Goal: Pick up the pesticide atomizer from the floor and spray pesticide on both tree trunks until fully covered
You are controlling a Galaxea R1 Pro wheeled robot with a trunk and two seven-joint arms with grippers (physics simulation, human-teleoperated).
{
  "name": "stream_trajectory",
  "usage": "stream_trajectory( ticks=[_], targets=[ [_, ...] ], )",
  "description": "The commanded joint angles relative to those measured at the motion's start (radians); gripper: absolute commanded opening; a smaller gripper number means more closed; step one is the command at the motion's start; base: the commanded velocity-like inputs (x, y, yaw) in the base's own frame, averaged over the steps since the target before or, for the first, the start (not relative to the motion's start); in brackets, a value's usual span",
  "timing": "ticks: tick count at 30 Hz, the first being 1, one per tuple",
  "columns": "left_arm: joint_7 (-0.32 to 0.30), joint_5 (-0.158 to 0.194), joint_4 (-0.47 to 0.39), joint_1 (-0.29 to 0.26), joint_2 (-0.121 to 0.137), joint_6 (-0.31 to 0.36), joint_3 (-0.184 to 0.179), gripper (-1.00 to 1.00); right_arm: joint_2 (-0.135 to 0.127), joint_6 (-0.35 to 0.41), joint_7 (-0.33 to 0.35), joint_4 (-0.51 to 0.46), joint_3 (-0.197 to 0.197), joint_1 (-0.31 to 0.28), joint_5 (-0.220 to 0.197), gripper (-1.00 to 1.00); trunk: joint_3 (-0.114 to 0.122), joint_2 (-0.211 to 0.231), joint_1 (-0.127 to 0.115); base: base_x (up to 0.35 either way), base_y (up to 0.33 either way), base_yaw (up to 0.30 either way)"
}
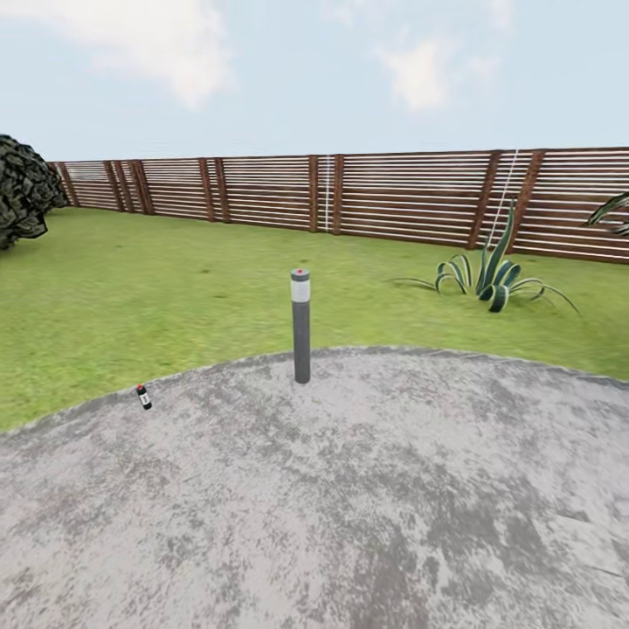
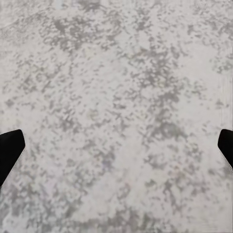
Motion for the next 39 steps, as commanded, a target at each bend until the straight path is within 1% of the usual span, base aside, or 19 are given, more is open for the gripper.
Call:
stream_trajectory(
  ticks=[1, 16, 28, 32, 39],
  targets=[
    [0.000, 0.002, 0.001, -0.001, 0.000, -0.003, 0.001, 1.00, 0.000, -0.003, 0.000, 0.001, -0.001, 0.000, 0.000, 1.00, -0.001, 0.000, 0.000, 0.338, -0.083, 0.276],
    [0.000, 0.002, 0.001, -0.001, 0.000, -0.003, 0.002, 1.00, 0.003, -0.003, -0.001, -0.001, -0.001, 0.000, 0.000, 1.00, -0.001, 0.000, 0.000, 0.338, -0.080, 0.276],
    [0.000, 0.002, 0.001, -0.001, 0.000, -0.003, 0.001, 1.00, 0.004, -0.003, 0.000, -0.001, 0.000, 0.000, 0.000, 1.00, -0.001, 0.000, 0.000, 0.334, -0.004, 0.276],
    [0.000, 0.002, 0.001, -0.001, 0.000, -0.003, 0.001, 1.00, 0.005, -0.003, 0.000, -0.001, 0.000, 0.000, 0.000, 1.00, -0.003, 0.000, 0.000, 0.147, 0.000, 0.274],
    [0.000, 0.004, 0.001, -0.001, -0.002, -0.003, 0.001, 1.00, 0.005, -0.003, 0.000, -0.001, 0.000, 0.000, 0.000, 1.00, -0.007, 0.000, 0.000, 0.014, 0.000, 0.267]
  ],
)
